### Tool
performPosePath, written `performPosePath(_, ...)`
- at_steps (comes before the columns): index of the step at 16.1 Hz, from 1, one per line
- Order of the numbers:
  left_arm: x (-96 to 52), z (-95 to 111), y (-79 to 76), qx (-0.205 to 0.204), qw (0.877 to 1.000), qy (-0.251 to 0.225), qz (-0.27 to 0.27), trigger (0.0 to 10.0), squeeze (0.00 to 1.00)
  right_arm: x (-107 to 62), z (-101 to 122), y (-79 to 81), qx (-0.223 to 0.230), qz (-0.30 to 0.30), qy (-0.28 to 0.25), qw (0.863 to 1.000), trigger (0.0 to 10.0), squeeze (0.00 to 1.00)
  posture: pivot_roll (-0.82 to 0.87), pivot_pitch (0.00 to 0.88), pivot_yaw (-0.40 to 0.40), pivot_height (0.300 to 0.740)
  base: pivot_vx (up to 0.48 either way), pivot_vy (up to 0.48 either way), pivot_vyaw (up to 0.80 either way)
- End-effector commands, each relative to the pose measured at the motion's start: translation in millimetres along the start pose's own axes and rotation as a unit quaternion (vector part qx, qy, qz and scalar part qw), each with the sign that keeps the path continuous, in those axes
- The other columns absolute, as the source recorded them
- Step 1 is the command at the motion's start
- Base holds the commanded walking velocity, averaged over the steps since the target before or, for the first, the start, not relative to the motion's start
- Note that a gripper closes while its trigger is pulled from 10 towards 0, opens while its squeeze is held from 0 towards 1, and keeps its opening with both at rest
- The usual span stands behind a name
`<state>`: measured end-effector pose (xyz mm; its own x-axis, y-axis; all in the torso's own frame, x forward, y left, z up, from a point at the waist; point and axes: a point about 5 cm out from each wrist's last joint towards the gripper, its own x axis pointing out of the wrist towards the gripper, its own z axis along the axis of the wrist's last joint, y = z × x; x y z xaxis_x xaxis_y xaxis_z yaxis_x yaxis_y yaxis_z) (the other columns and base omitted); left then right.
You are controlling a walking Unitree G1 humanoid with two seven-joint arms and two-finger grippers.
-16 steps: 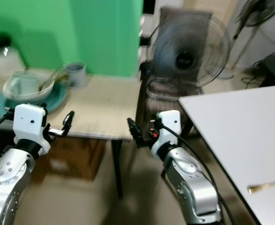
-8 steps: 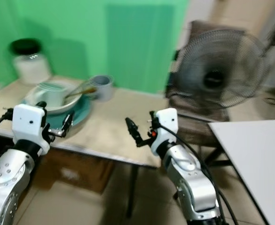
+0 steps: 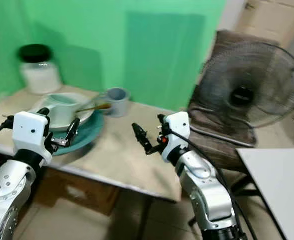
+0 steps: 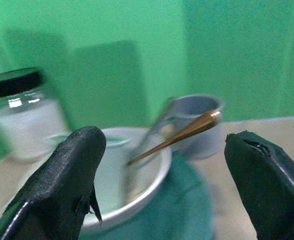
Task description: Setting the table
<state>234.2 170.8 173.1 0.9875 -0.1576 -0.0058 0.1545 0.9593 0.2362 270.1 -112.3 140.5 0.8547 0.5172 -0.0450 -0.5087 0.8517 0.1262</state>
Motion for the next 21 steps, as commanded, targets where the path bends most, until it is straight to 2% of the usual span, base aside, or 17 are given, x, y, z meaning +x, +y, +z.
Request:
performPosePath(1,-0.4,4,-6.3,0.000,1.000,-0.006,-0.011,10.0,0.00,-0.7,4,-8.2,-0.002,-0.007,-0.009,1.000,10.0,1.00,0.07,0.000,-0.065,0.740,0.352,0.000,0.00)
performPosePath(3,-0.9,4,-6.0,0.001,1.000,-0.006,-0.011,10.0,0.00,0.7,6,-8.2,-0.001,-0.004,-0.014,1.000,10.0,1.00,0.07,0.000,-0.069,0.740,0.351,0.000,0.80)
performPosePath(6,-0.9,5,-5.7,0.004,1.000,-0.007,-0.011,10.0,0.00,1.9,8,-10.8,0.005,-0.013,-0.019,1.000,10.0,1.00,0.07,0.000,-0.069,0.740,0.341,0.000,0.00)
performPosePath(10,-1.3,4,-8.5,0.013,1.000,-0.004,-0.017,10.0,0.00,1.9,11,-23.0,-0.001,-0.032,-0.022,0.999,10.0,1.00,0.07,0.000,-0.072,0.740,0.000,0.000,0.00)
performPosePath(13,-1.3,4,-8.6,0.014,1.000,-0.004,-0.020,10.0,0.00,2.8,12,-25.2,-0.005,-0.033,-0.021,0.999,10.0,1.00,0.07,0.000,-0.077,0.740,0.000,0.000,0.00)
performPosePath(14,-1.4,4,-9.6,0.015,1.000,-0.004,-0.026,10.0,0.00,3.9,12,-27.8,-0.020,-0.032,-0.014,0.999,10.0,1.00,0.07,0.000,-0.079,0.740,0.000,0.000,0.00)
performPosePath(15,-2.1,5,-10.7,0.013,0.999,-0.004,-0.045,10.0,0.00,11.8,11,-33.9,-0.063,-0.017,0.013,0.998,10.0,1.00,0.07,0.000,-0.077,0.740,0.000,0.000,0.00)
performPosePath(16,-2.9,5,-10.6,0.013,0.998,-0.003,-0.056,10.0,0.00,17.4,12,-35.0,-0.087,-0.003,0.022,0.996,10.0,1.00,0.07,0.000,-0.074,0.740,0.000,0.000,0.00)
performPosePath(18,-5.9,8,-7.9,0.015,0.995,-0.005,-0.096,10.0,0.00,37.9,21,-34.8,-0.152,0.055,0.050,0.986,10.0,1.00,0.07,0.000,-0.072,0.740,0.000,0.000,0.00)
performPosePath(19,-6.8,9,-7.0,0.020,0.994,-0.007,-0.109,10.0,0.00,42.8,25,-35.4,-0.167,0.070,0.053,0.982,10.0,0.81,0.08,0.000,-0.074,0.740,0.000,0.000,0.00)
performPosePath(20,-11.0,13,-6.2,0.027,0.989,-0.008,-0.145,10.0,0.00,51.3,33,-39.3,-0.208,0.097,0.059,0.971,10.0,0.00,0.08,0.000,-0.077,0.740,0.000,0.000,0.00)
performPosePath(21,-13.3,14,-5.4,0.029,0.987,-0.005,-0.158,10.0,0.00,55.2,36,-42.7,-0.230,0.104,0.062,0.966,10.0,0.00,0.08,0.000,-0.077,0.740,0.000,0.000,0.00)
